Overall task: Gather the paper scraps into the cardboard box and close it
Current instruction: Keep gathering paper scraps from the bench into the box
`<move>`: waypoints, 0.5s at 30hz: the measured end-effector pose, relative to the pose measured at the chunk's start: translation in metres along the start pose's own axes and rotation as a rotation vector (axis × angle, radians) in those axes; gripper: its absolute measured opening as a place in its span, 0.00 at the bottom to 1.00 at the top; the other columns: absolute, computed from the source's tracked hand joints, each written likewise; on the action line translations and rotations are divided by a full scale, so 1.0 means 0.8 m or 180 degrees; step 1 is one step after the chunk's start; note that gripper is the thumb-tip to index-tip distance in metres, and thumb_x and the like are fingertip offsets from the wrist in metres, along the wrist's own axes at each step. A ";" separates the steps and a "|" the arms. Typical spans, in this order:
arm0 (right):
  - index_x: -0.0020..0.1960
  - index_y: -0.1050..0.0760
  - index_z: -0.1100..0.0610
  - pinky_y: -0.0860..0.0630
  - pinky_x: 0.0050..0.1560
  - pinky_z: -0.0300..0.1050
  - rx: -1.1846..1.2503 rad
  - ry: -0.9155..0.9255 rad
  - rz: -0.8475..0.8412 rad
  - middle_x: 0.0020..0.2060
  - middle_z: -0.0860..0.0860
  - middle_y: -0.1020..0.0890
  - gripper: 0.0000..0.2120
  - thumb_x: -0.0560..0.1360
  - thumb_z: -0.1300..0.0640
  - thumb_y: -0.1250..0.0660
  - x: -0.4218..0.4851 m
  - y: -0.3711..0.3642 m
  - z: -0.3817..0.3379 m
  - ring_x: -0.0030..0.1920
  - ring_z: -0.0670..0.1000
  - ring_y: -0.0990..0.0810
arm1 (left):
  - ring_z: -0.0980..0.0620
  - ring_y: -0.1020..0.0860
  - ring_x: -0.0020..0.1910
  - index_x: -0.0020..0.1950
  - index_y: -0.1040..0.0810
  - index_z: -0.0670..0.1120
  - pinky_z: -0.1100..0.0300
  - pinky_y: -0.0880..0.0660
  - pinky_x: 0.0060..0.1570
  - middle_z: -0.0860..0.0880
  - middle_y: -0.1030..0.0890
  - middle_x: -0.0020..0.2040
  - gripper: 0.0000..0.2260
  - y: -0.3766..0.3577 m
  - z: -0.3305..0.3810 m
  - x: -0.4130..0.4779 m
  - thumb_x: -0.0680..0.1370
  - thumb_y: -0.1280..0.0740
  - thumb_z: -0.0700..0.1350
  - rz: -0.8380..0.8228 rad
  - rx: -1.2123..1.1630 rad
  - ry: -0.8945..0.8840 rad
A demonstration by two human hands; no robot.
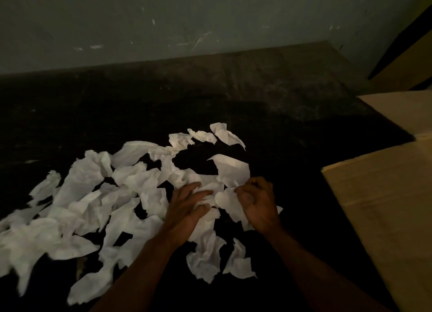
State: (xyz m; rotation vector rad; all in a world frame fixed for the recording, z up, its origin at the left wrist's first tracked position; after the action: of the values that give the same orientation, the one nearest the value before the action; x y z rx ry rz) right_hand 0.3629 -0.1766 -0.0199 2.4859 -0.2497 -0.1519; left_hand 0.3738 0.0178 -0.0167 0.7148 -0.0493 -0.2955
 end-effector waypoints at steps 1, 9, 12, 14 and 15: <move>0.41 0.21 0.51 0.33 0.64 0.50 -0.0097 0.0051 -0.0022 0.54 0.48 0.29 0.17 0.68 0.38 0.36 -0.002 -0.001 -0.002 0.60 0.51 0.33 | 0.58 0.45 0.69 0.60 0.23 0.60 0.60 0.44 0.66 0.60 0.37 0.69 0.25 -0.001 -0.001 0.000 0.68 0.45 0.66 0.0015 0.0032 0.0046; 0.48 0.25 0.57 0.39 0.72 0.57 -0.0329 0.0631 -0.0051 0.60 0.56 0.24 0.10 0.69 0.60 0.28 -0.011 -0.007 -0.010 0.65 0.55 0.30 | 0.55 0.33 0.67 0.40 0.21 0.49 0.59 0.33 0.63 0.50 0.30 0.68 0.09 0.000 0.002 -0.012 0.73 0.32 0.53 0.0996 0.0417 -0.0287; 0.58 0.26 0.52 0.27 0.63 0.46 -0.0053 0.0577 -0.0103 0.56 0.50 0.23 0.14 0.74 0.61 0.33 -0.017 -0.002 -0.010 0.58 0.47 0.26 | 0.55 0.30 0.63 0.62 0.25 0.48 0.58 0.31 0.62 0.49 0.26 0.64 0.14 -0.004 0.006 -0.018 0.76 0.33 0.47 0.1030 0.0412 -0.0271; 0.62 0.24 0.52 0.27 0.60 0.44 -0.0035 0.0653 -0.0121 0.56 0.52 0.21 0.15 0.76 0.58 0.37 -0.023 0.000 -0.014 0.57 0.49 0.24 | 0.51 0.27 0.59 0.62 0.25 0.48 0.56 0.28 0.58 0.49 0.23 0.60 0.15 -0.009 0.015 -0.020 0.78 0.38 0.50 0.1047 0.0699 -0.0345; 0.61 0.22 0.53 0.26 0.58 0.45 -0.0071 0.0656 -0.0134 0.55 0.53 0.19 0.15 0.76 0.57 0.39 -0.025 -0.002 -0.012 0.55 0.51 0.22 | 0.50 0.25 0.55 0.59 0.22 0.48 0.55 0.25 0.54 0.49 0.22 0.56 0.15 -0.014 0.017 -0.021 0.78 0.40 0.52 0.1004 0.0806 -0.0361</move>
State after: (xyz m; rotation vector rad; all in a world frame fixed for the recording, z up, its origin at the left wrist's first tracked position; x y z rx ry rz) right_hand 0.3451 -0.1655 -0.0127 2.4628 -0.1085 0.0838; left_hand 0.3532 0.0058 -0.0124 0.9272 -0.3089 -0.0261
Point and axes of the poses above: each hand's wrist, its own x-axis towards the middle knuckle, its own y-axis out of the back of the hand, z = x × y, the point moved 9 cm from there along x, towards the middle knuckle
